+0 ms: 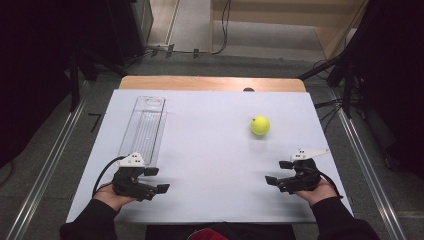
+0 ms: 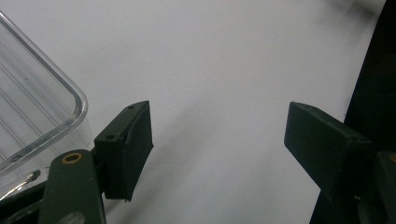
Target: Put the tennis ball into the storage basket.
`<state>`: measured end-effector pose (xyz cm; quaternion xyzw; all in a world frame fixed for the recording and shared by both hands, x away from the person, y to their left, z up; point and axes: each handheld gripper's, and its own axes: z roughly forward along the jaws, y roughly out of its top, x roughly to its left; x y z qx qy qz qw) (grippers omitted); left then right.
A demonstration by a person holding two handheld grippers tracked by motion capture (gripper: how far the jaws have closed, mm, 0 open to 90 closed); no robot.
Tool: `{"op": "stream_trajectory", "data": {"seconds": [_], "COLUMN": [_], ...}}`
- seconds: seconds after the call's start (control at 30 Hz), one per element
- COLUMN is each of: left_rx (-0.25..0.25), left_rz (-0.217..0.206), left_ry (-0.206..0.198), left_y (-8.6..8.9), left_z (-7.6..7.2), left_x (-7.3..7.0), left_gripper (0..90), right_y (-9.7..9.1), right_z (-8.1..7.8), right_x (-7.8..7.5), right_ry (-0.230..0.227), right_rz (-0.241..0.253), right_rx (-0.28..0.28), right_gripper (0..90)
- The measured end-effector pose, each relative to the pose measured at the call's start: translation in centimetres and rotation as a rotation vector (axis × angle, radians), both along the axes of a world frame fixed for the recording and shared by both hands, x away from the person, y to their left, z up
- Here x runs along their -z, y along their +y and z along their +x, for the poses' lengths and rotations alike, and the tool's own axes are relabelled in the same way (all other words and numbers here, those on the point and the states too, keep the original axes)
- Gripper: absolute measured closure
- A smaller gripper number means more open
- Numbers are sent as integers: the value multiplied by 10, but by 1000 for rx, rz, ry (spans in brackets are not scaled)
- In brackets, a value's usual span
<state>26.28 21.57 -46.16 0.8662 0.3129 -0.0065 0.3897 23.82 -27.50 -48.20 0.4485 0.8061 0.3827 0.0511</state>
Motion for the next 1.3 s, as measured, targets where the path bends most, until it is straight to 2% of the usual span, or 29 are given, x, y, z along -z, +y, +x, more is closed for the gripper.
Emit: {"op": "stream_trajectory", "data": {"seconds": [0.13,0.3,0.4,0.53,0.9,1.3], "left_rx": [0,-12,-7,-11,-11,-17], "left_rz": [2,0,14,9,16,12], "left_ry": [2,9,6,-2,-5,-10], "left_y": [-1,-1,-1,-1,-1,-2], "left_z": [1,2,2,3,4,4], "left_x": [0,1,1,0,0,0], "left_gripper": [243,243,243,244,244,244], "right_y": [-1,1,1,0,1,1], "right_z": [0,0,0,0,1,1], "right_x": [0,0,0,2,4,5], "right_ry": [8,11,9,27,31,28], "right_rz": [28,11,10,58,20,7], "right_rx": [-2,-7,-8,-3,1,7], "right_gripper": [131,131,131,131,131,131]}}
